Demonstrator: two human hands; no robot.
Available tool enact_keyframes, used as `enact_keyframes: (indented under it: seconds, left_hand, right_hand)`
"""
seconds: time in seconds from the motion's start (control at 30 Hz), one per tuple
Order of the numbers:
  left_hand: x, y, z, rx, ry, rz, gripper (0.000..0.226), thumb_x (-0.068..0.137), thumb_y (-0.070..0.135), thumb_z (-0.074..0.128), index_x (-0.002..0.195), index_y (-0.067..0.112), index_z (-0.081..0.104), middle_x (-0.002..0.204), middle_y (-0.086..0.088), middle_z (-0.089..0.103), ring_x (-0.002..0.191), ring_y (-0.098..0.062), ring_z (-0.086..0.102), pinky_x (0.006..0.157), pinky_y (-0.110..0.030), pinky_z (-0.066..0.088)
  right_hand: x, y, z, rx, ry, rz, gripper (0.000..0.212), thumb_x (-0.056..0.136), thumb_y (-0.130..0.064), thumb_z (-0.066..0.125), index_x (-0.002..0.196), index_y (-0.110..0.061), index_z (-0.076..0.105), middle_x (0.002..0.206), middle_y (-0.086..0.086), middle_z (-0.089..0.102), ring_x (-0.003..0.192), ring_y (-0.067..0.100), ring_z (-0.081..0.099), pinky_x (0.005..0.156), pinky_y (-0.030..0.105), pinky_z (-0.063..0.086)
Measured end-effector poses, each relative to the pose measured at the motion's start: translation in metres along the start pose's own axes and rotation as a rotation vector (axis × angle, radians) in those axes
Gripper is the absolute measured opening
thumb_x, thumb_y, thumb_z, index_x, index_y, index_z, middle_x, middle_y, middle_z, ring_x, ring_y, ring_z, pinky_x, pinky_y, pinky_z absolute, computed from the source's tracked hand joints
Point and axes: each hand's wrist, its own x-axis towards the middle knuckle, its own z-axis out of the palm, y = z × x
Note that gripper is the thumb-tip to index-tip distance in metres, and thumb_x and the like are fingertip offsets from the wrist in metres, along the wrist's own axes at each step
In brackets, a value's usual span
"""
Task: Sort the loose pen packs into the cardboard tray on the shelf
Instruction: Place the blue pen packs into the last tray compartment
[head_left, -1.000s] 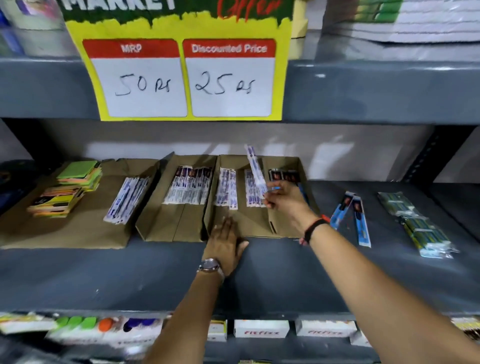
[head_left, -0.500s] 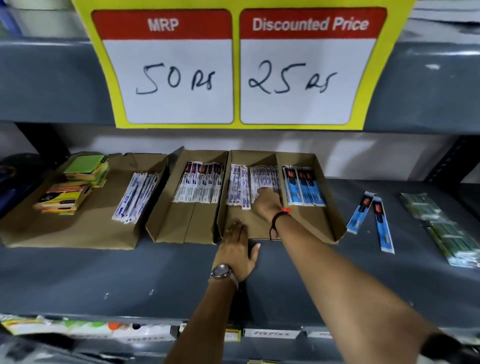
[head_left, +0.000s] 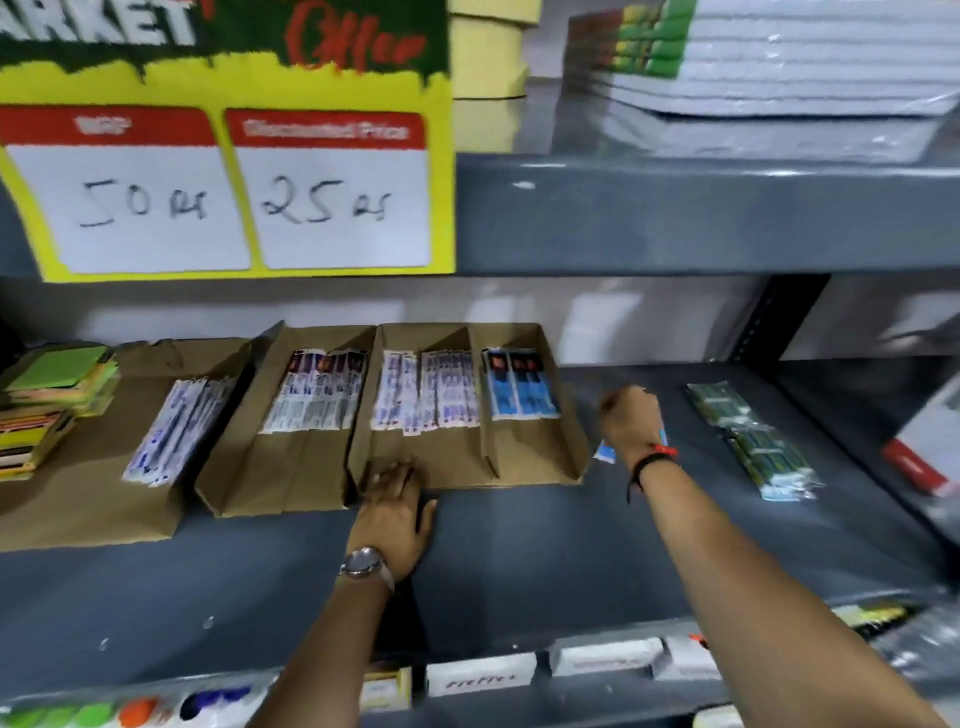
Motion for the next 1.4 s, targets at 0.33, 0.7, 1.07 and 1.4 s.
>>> enact_keyframes:
  seconds: [0.33, 0.7, 1.07, 1.4]
  left_hand:
    - [0.004, 0.008, 0.012, 0.071, -0.109, -0.089, 0.046, 0.096, 0.025, 0.029, 0.138, 0.006, 0.024, 0.152, -0.012, 0.019, 0.141, -0.023, 0.018, 0.116, -0.032, 0.016]
    - [-0.002, 0.008, 0.017, 0.064, -0.045, -0.117, 0.046, 0.095, 0.024, 0.032, 0.138, 0.009, 0.027, 0.152, -0.008, 0.021, 0.140, -0.021, 0.021, 0.113, -0.032, 0.024]
    - [-0.001, 0.007, 0.016, 0.046, 0.003, -0.121, 0.046, 0.093, 0.024, 0.037, 0.136, 0.008, 0.031, 0.151, -0.008, 0.026, 0.139, -0.021, 0.025, 0.114, -0.031, 0.023]
    - [0.023, 0.070, -0.039, -0.329, 0.163, -0.107, 0.058, 0.088, 0.030, 0.052, 0.137, 0.010, 0.026, 0.139, -0.015, 0.044, 0.123, -0.029, 0.046, 0.104, -0.040, 0.037]
  right_hand:
    - [-0.009, 0.042, 0.025, -0.015, -0.099, 0.218, 0.040, 0.092, -0.007, 0.043, 0.130, 0.006, 0.041, 0.126, 0.029, 0.056, 0.117, 0.039, 0.056, 0.095, 0.042, 0.046]
    - [-0.004, 0.051, 0.023, -0.234, -0.117, 0.193, 0.034, 0.094, -0.003, 0.037, 0.124, 0.003, 0.053, 0.129, 0.027, 0.053, 0.120, 0.038, 0.051, 0.100, 0.038, 0.045]
    - [0.003, 0.055, 0.018, -0.014, -0.086, 0.277, 0.029, 0.091, 0.000, 0.046, 0.115, 0.010, 0.057, 0.122, 0.030, 0.058, 0.113, 0.041, 0.057, 0.094, 0.043, 0.048]
    - [0.022, 0.051, -0.074, 0.113, 0.045, -0.132, 0.022, 0.090, -0.002, 0.050, 0.104, -0.001, 0.068, 0.108, 0.020, 0.070, 0.099, 0.025, 0.064, 0.081, 0.029, 0.046]
